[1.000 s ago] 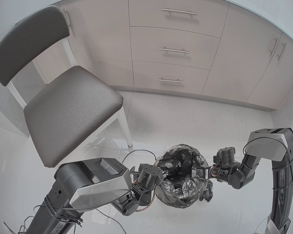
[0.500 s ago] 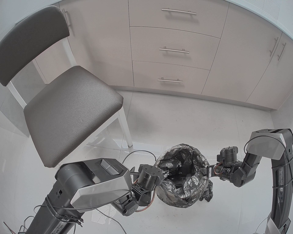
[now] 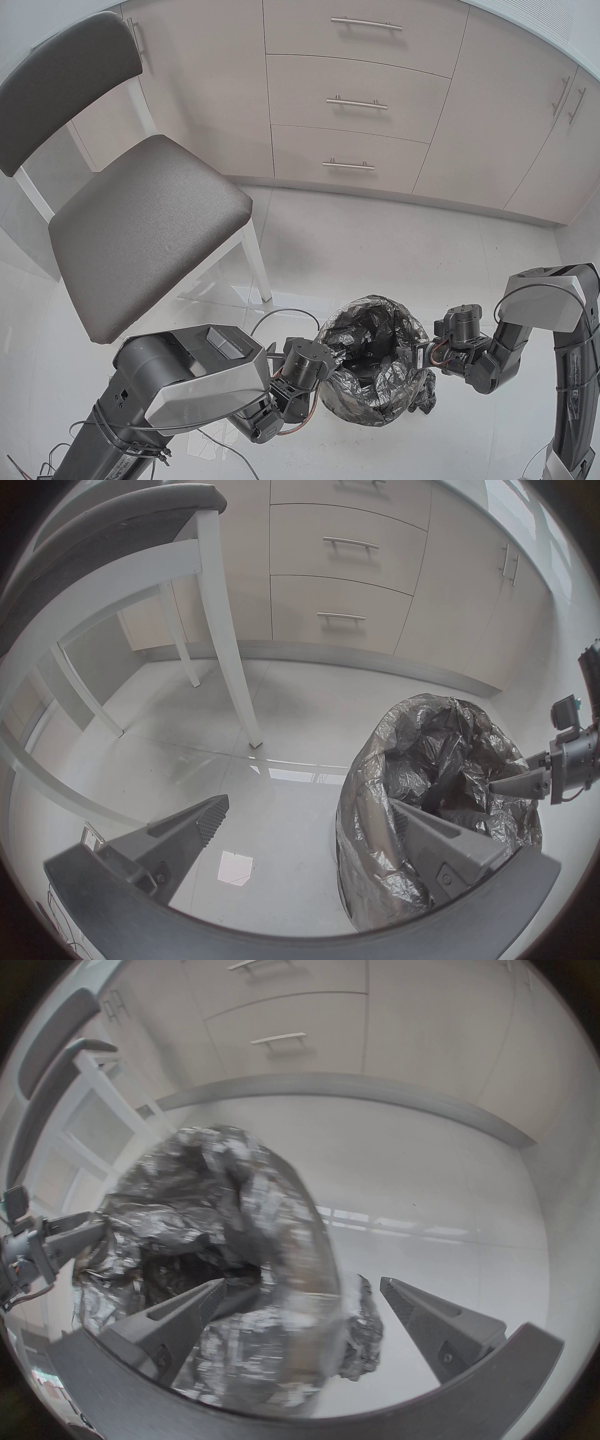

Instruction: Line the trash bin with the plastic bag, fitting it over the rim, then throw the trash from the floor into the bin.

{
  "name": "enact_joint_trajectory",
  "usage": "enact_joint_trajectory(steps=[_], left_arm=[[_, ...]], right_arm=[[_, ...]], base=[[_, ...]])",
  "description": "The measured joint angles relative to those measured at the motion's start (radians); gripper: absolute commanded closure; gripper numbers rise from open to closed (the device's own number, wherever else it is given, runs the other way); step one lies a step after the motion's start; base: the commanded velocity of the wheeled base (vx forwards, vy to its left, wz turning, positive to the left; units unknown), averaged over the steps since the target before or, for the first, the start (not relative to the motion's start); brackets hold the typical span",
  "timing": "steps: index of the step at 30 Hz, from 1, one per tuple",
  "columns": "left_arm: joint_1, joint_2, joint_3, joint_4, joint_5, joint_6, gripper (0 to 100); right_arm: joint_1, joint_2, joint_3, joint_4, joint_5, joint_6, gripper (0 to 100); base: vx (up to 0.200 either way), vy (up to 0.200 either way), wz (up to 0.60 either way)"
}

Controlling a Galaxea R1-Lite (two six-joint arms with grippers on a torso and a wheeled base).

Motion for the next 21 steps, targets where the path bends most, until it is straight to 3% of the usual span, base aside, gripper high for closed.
enact_joint_trajectory(steps=[8,21], left_arm=[[0.0,0.0,0.001,0.0,0.0,-0.001,0],[-0.002,0.001,0.002,-0.001,-0.001,-0.002,0]], right_arm=[[0.097,0.006,0.068,-0.082,0.005,-0.001,0],[0.119,0.023,0.114,-0.075,0.011,-0.033,0]], base=[[0.0,0.0,0.0],[0.0,0.0,0.0]])
